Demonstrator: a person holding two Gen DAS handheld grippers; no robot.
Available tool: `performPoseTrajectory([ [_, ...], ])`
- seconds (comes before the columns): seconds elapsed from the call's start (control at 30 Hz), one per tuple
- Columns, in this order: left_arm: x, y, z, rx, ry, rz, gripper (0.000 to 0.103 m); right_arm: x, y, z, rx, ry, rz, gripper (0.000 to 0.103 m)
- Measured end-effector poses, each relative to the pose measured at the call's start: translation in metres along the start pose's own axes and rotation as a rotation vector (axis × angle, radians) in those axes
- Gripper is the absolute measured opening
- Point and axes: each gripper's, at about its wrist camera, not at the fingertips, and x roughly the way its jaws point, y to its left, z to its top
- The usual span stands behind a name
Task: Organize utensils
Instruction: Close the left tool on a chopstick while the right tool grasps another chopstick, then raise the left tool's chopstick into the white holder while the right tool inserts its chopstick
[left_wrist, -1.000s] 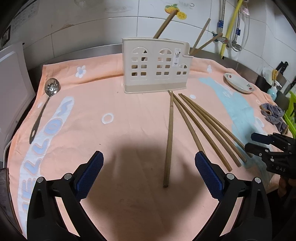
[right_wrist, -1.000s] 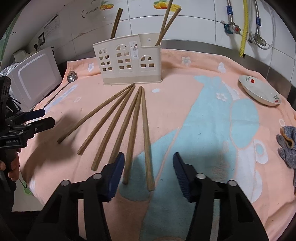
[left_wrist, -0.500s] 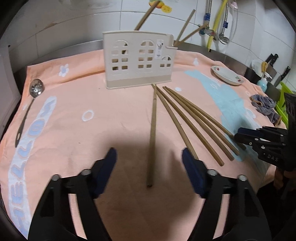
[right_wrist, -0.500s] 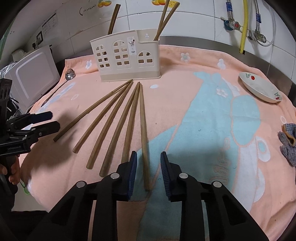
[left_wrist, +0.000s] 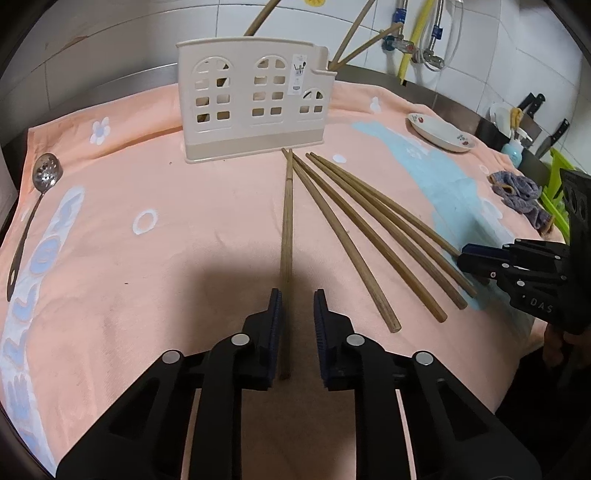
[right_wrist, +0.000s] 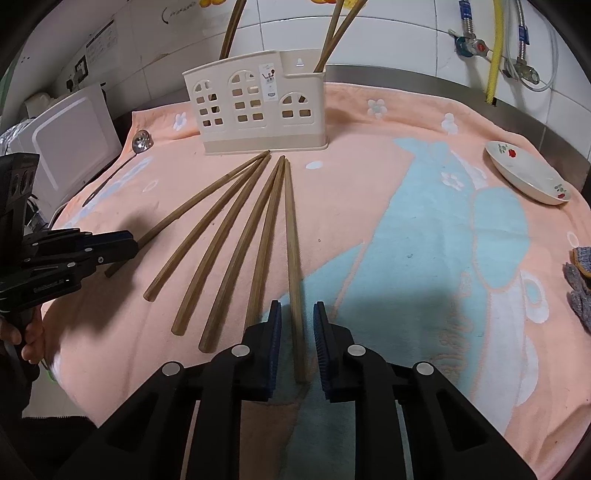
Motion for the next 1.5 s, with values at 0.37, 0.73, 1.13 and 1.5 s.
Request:
performPoseTrajectory([
  [0.37,0.009,0.006,0.001,0.001,0.023,0.013,0.017,0.003,-0.001,0.002,0.002,0.002,0.000,0.015],
  [0.73,0.010,-0.001,0.004,0.004,0.020,0.064,0.007,0.005,0.003,0.001,-0.029,-0.010,-0.036,0.008],
  [1.13,-0.020,0.002,0.018,-0.002,-0.052,0.055,0.006,-0.019,0.005,0.011,-0.040,-0.084,-0.041,0.007],
  [1.5,-0.056,0.008,0.051,0.002,-0.159,0.052,0.006,-0.063,0.010,0.052,-0.051,-0.244,-0.024,0.006],
])
